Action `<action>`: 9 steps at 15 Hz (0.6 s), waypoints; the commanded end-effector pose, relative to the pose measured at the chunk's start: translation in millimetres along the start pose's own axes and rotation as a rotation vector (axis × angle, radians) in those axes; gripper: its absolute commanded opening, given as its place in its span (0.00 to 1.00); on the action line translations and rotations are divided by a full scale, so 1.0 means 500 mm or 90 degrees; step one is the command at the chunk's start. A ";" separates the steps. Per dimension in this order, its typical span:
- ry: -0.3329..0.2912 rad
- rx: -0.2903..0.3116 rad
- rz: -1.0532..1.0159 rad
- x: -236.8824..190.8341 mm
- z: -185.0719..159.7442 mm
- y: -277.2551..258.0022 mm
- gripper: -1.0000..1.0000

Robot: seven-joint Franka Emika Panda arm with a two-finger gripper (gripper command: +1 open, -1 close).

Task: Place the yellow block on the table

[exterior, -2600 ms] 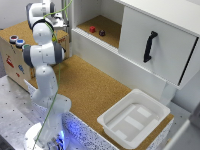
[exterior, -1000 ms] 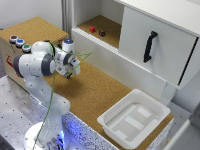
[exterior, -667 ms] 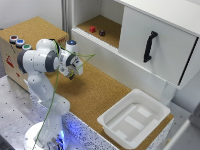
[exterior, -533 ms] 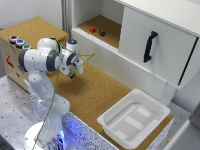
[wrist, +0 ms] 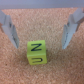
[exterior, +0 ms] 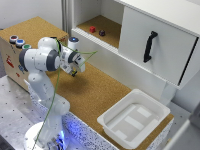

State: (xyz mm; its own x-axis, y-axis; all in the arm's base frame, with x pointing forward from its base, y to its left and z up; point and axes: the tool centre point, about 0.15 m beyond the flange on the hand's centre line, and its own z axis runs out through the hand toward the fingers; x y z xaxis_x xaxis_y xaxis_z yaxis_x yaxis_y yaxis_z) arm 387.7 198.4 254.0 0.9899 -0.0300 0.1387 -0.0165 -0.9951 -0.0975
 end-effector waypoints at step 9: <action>0.041 0.067 -0.060 -0.077 -0.148 -0.124 0.00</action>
State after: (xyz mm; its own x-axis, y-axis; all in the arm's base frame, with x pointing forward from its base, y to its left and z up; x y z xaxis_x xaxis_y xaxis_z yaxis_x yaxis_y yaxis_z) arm 352.0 229.8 326.4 0.9739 0.0368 0.2239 0.0657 -0.9902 -0.1230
